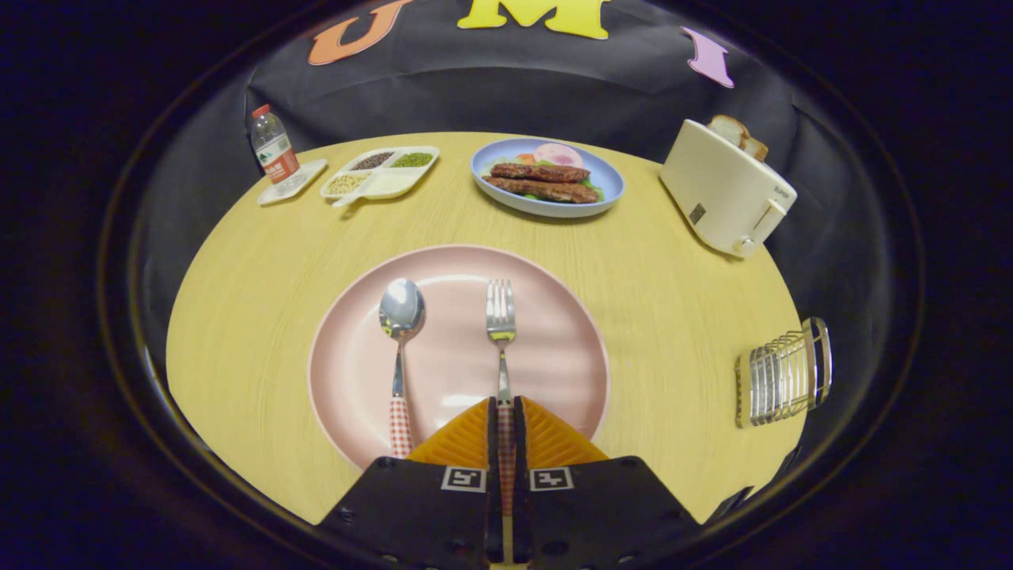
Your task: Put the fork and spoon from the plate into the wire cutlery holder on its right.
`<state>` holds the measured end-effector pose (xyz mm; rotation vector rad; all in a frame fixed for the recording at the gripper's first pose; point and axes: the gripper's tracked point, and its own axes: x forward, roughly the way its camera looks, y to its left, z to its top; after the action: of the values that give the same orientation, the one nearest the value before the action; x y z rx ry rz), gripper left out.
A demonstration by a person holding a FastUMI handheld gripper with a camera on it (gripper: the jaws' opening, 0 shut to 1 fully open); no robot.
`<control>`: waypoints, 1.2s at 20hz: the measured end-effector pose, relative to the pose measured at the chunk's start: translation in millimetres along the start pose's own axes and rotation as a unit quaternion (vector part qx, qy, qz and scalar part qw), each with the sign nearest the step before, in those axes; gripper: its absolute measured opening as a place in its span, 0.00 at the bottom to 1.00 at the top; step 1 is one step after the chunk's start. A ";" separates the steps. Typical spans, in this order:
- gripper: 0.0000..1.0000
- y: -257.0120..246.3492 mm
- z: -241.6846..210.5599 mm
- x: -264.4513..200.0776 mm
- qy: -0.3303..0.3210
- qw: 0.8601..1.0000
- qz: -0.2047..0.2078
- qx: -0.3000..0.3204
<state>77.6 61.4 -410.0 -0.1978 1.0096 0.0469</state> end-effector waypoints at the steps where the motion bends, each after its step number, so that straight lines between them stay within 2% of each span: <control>1: 0.05 -0.9 0.9 -3.8 -0.001 1.000 0.000 0.001; 6: 0.05 -16.8 9.3 -47.3 -0.011 1.000 0.007 -0.002; 10: 0.05 -50.6 24.9 -93.1 -0.027 1.000 0.005 0.000; 15: 0.05 -124.4 42.9 -142.8 -0.061 0.998 -0.028 0.004; 20: 0.05 -188.9 40.3 -177.2 -0.061 0.996 -0.035 0.046; 24: 0.05 -229.9 29.5 -186.8 -0.042 0.996 -0.039 0.064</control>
<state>32.7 -148.9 -204.2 -0.1167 0.9169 -0.0807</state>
